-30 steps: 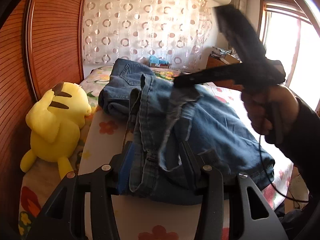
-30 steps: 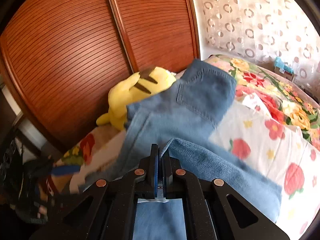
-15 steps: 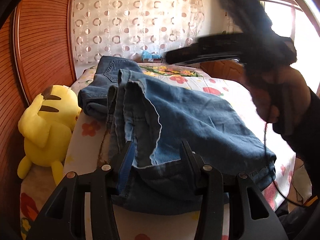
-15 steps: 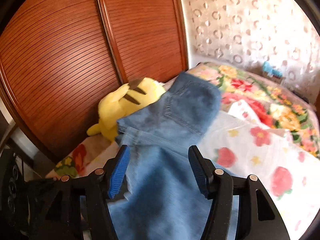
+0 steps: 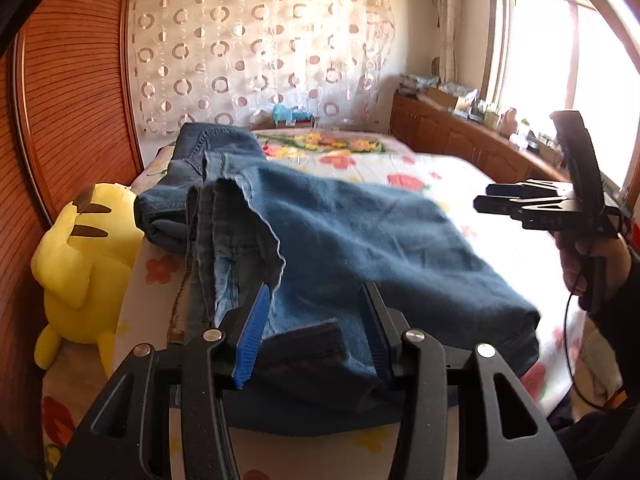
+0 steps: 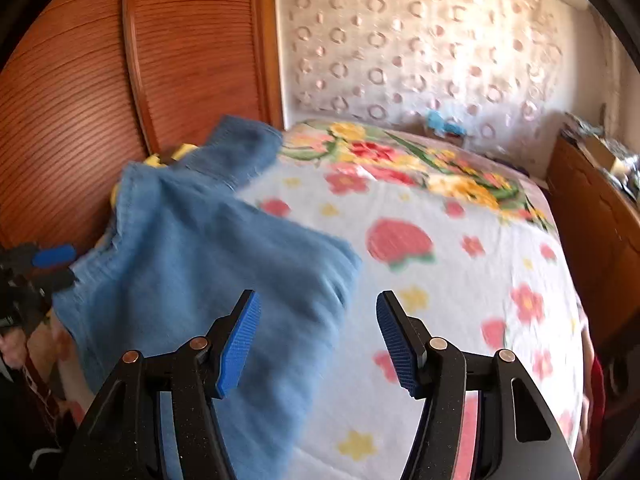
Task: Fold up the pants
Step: 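Open the right tool and move both tools back from the folded jeans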
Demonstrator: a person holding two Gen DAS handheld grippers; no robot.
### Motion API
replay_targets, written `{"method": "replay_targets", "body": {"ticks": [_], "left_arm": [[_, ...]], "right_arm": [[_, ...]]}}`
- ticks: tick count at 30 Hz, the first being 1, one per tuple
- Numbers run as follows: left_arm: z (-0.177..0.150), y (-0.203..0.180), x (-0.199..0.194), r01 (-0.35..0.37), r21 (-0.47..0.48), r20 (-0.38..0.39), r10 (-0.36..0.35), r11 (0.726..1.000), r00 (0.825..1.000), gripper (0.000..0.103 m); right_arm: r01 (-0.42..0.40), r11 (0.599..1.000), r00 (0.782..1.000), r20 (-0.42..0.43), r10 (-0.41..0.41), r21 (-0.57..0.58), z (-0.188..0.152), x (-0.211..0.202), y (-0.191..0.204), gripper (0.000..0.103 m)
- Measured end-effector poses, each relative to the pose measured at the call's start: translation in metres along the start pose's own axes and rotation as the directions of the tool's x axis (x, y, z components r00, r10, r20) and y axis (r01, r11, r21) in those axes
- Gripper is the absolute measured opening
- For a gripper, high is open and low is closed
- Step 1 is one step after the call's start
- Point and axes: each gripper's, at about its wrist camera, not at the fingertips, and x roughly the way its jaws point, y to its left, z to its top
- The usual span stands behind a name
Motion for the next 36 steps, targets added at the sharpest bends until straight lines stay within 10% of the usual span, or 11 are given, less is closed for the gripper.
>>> {"method": "replay_targets", "body": {"ticks": [13,25,32,36], "left_arm": [[-0.043,0.029,0.0,-0.07,-0.013,-0.12,0.068,0.997,0.99,0.039],[-0.037,0.035,-0.008,-0.051,-0.056,-0.07,0.047,0.997,0.996,0.039],[-0.016,0.042,-0.008,0.0,-0.081,-0.024,-0.002,0.997,1.0,0.05],[-0.003,0.045,0.006,-0.003,-0.077,-0.04,0.0,0.997,0.999,0.079]], "right_arm": [[-0.042,0.997,0.998,-0.034,0.044,0.058,-0.026,0.032,-0.014,0.062],[-0.083,0.992,0.995,-0.055,0.088,0.096,-0.027,0.047,-0.014,0.062],[-0.087,0.993,0.993,-0.07,0.093,0.085,-0.029,0.054,-0.004,0.062],[-0.088,0.993,0.993,-0.071,0.094,0.083,-0.028,0.057,-0.003,0.063]]}}
